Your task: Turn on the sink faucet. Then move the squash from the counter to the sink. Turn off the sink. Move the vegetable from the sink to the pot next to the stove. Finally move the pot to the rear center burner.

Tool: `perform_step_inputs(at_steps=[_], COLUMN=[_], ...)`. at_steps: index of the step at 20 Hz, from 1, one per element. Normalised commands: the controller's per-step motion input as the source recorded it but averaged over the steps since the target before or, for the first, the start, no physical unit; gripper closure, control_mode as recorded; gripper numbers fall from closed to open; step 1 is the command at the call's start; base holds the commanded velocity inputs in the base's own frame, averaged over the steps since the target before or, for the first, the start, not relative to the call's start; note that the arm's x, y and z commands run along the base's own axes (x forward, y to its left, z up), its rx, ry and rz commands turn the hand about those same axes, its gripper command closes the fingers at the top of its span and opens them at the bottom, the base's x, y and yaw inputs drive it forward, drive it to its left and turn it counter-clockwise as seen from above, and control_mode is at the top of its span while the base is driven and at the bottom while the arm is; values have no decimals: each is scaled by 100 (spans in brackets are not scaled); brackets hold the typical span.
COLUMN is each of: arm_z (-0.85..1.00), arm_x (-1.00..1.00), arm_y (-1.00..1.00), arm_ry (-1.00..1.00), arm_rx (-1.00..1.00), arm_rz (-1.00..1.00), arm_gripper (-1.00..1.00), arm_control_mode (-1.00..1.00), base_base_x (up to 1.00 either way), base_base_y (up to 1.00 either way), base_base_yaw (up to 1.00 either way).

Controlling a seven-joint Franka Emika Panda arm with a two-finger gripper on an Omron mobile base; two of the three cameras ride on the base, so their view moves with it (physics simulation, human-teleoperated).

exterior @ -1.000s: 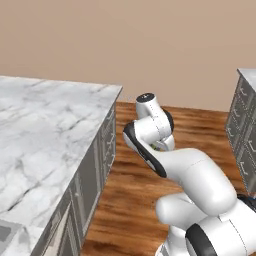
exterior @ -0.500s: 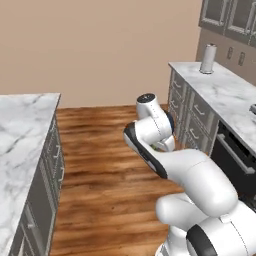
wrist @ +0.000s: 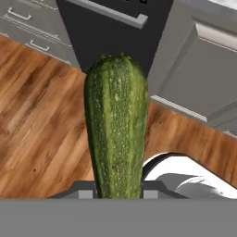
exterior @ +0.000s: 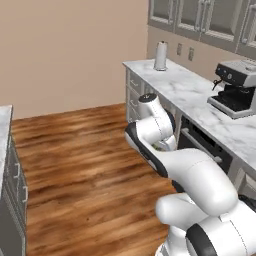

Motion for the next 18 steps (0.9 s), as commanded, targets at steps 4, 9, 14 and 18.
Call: perform_step_inputs(at_steps=[4,9,14,18], arm_z=[0,0,0,0], arm_x=[0,0,0,0], arm_y=[0,0,0,0], arm_ry=[0,0,0,0], arm_rx=[0,0,0,0], arm_rz=[0,0,0,0], arm_gripper=[100,100,100,100], arm_control_mode=[100,100,100,100], base_base_x=[0,0,-17,-26], base_base_y=[5,2,7,0], base_base_yaw=[-50,-58,-55,-54])
